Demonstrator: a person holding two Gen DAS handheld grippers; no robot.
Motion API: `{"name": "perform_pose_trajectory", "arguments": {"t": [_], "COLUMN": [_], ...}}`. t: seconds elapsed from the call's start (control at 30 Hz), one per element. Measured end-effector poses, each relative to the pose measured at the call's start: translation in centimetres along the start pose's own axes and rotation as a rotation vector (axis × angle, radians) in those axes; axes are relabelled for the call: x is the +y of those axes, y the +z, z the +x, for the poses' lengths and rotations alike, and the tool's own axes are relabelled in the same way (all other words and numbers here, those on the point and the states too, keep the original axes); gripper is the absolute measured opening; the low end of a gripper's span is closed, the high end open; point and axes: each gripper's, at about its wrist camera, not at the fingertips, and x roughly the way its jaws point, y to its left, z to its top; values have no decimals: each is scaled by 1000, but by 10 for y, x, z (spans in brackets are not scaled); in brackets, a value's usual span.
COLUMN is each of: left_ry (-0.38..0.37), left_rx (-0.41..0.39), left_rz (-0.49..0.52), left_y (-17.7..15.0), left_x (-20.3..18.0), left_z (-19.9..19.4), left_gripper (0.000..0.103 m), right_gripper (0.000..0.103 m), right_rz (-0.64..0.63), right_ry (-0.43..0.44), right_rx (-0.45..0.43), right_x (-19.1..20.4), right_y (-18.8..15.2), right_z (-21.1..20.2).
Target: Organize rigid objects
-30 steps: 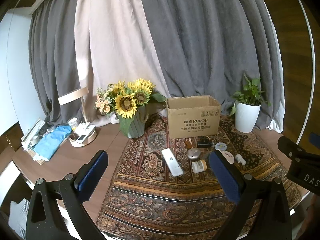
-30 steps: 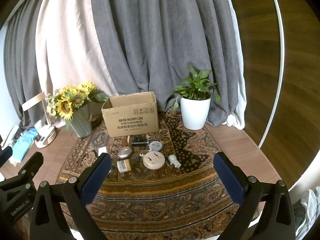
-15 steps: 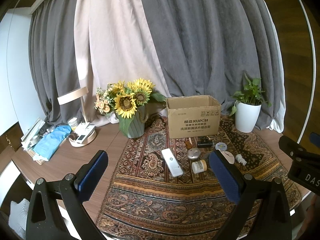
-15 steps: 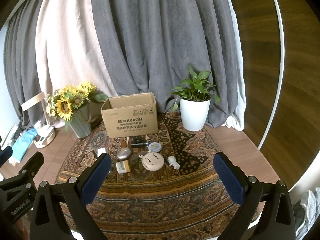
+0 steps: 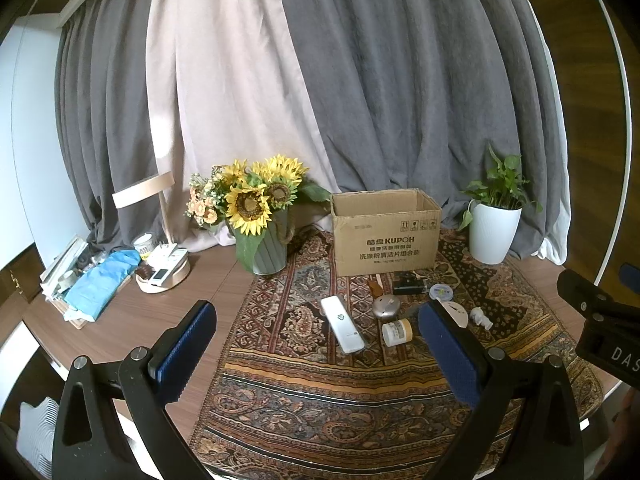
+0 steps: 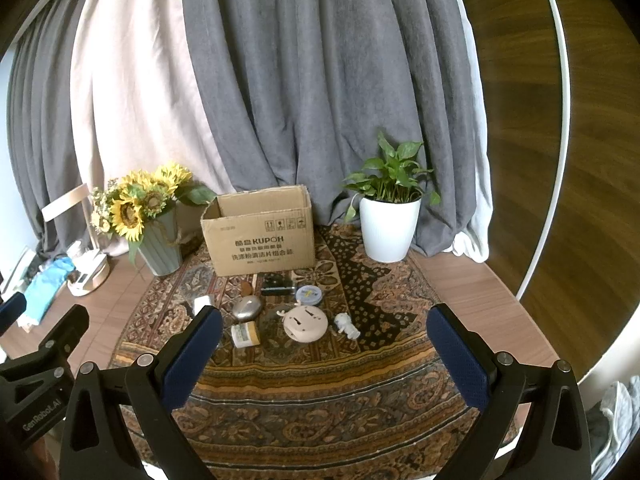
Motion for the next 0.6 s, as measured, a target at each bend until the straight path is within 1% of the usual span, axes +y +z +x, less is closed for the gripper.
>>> {"name": "perform_pose_trajectory", "arguments": {"t": [0.6], "left_ry": [-6], "left_rx": [5], "left_rz": [-2], "left_y": [-3], "left_x": [-1], "left_z": [2], "left_gripper": [103], "right_gripper": [103], "right_rz": [0], "right_ry": [-1], "right_rx": [1], "right_x": [1], "right_y": [-1], "right_z": [1]}}
